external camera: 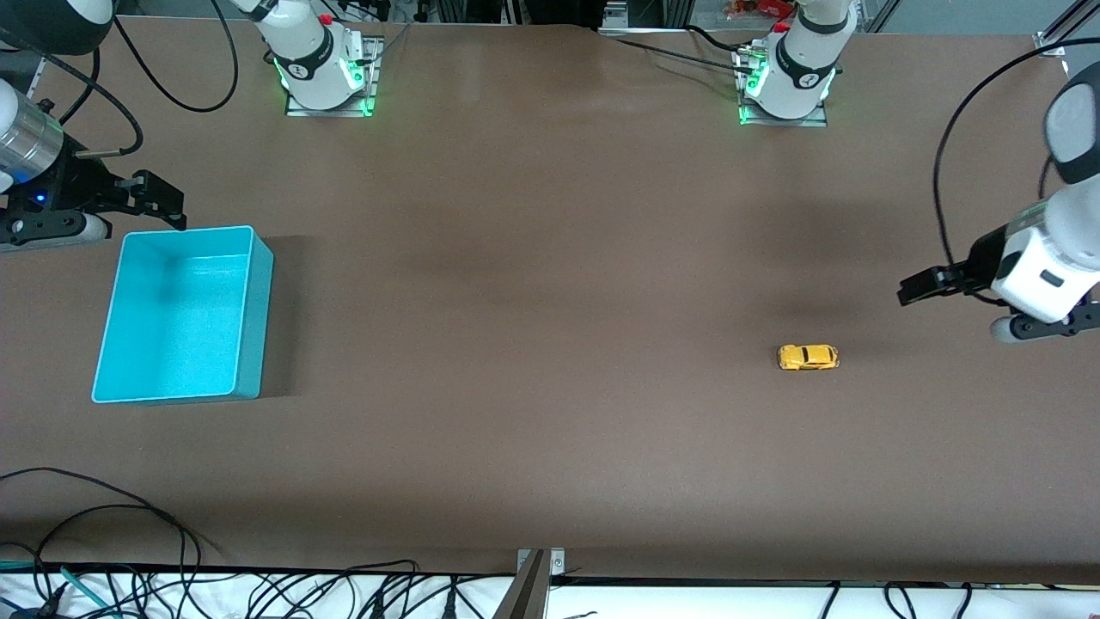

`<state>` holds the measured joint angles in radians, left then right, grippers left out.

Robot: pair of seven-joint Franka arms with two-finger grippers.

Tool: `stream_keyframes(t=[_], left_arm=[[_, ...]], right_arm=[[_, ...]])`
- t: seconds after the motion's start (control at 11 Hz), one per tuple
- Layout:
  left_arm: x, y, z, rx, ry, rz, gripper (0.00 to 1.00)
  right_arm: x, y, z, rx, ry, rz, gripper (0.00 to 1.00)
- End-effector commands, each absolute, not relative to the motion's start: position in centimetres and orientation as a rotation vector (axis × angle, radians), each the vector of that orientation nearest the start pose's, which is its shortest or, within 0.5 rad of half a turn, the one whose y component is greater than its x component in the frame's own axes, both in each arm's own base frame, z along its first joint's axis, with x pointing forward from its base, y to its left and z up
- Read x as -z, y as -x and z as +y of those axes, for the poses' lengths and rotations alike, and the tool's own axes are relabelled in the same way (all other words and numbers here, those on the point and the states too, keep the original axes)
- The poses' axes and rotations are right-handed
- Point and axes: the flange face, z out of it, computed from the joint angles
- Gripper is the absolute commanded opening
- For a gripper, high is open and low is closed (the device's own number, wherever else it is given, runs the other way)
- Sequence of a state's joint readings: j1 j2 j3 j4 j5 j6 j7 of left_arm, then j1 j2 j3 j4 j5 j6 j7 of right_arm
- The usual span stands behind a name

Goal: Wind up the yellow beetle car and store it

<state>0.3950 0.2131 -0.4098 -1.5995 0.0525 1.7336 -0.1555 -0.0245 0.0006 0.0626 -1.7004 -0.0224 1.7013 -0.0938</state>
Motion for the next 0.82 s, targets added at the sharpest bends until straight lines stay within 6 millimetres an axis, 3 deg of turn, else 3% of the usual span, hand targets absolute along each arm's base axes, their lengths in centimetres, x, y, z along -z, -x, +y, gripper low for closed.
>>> stream_keyframes(t=[0.0, 0.36, 0.73], left_arm=[[-53.0, -61.2, 1.3, -0.112, 3.196, -0.015, 1.00], [-53.6, -60.4, -1.7, -0.132, 3.187, -0.016, 1.00], [-53.7, -59.6, -1.4, -0.130, 3.229, -0.056, 1.00]], right_arm=[[-58.7, -55.9, 0.1, -0.012, 3.163, -0.174, 1.00], [-59.3, -56.1, -0.2, 0.008, 3.162, -0.166, 1.00], [-59.1, -56.1, -0.2, -0.007, 3.161, -0.168, 1.00]])
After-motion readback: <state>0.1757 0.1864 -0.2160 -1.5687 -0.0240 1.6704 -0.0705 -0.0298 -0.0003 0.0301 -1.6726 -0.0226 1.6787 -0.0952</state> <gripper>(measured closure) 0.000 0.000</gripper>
